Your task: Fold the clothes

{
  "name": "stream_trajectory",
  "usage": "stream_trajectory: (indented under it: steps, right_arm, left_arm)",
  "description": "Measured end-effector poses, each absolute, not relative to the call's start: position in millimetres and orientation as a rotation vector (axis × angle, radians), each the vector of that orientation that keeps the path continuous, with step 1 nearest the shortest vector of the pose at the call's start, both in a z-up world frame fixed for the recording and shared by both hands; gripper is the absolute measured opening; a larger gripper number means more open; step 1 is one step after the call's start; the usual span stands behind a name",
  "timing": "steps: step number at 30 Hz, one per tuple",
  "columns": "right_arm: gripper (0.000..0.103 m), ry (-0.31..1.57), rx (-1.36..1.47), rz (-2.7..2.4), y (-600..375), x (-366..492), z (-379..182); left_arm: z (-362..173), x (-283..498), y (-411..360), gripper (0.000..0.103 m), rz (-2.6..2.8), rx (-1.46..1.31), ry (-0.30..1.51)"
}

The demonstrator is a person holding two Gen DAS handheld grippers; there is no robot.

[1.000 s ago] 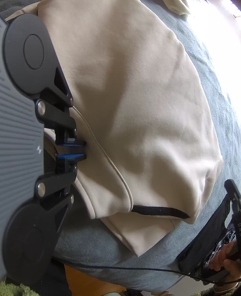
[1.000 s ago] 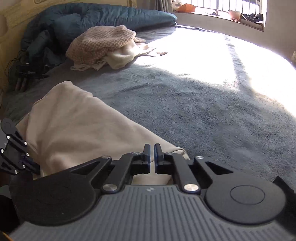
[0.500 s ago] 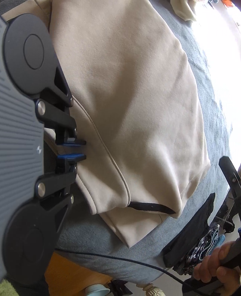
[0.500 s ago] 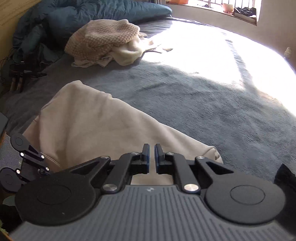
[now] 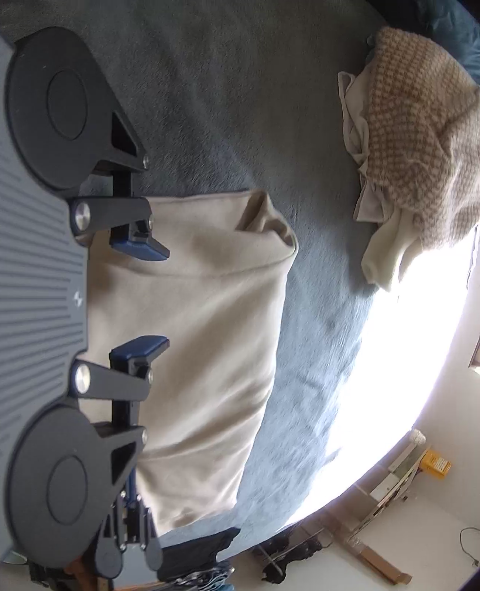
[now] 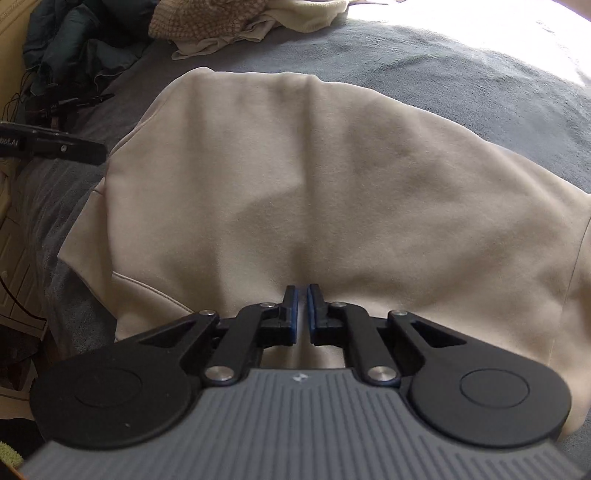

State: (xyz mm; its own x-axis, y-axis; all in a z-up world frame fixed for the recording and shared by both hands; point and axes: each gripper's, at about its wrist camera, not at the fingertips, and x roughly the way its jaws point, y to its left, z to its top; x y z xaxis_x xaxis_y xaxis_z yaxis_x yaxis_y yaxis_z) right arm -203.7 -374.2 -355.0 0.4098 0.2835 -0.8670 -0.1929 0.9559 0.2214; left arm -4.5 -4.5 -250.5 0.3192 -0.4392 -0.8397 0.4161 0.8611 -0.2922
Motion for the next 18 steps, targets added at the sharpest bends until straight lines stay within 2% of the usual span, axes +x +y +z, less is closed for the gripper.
stream_trajectory:
  steps: [2,5,6,7,8,9,14,18]
  right_arm:
    - [0.005,1.114,0.066,0.297,-370.6,-203.9,-354.6]
    - [0.005,1.121,0.053,0.278,-366.9,-204.9,-354.1]
    - [0.005,1.124,0.052,0.269,-365.9,-205.0,-354.0]
    - [0.005,1.125,0.052,0.261,-365.2,-205.5,-353.9]
    - [0.005,1.124,0.051,0.253,-364.7,-206.5,-353.8]
    - [0.005,1.124,0.049,0.245,-364.2,-207.5,-353.6]
    - [0.005,1.121,-0.010,0.233,-357.4,-209.2,-352.0]
    - [0.005,1.122,-0.016,0.222,-356.5,-209.4,-353.8]
  left_arm:
    - [-261.8,25.9,0.9,0.060,-0.540,-0.054,1.134]
    - [-284.1,53.1,9.3,0.057,-0.557,-0.183,1.240]
    - [-289.6,56.8,11.2,0.047,-0.566,-0.219,1.261]
    - [-293.2,58.1,13.5,0.025,-0.579,-0.251,1.270]
    - [-294.4,57.4,15.7,0.014,-0.586,-0.278,1.271]
    - [-292.8,54.7,17.6,0.008,-0.588,-0.302,1.261]
    - [-283.1,35.7,37.2,0.007,-0.529,-0.378,1.253]
    - [-312.0,38.9,45.1,0.007,-0.529,-0.425,1.357]
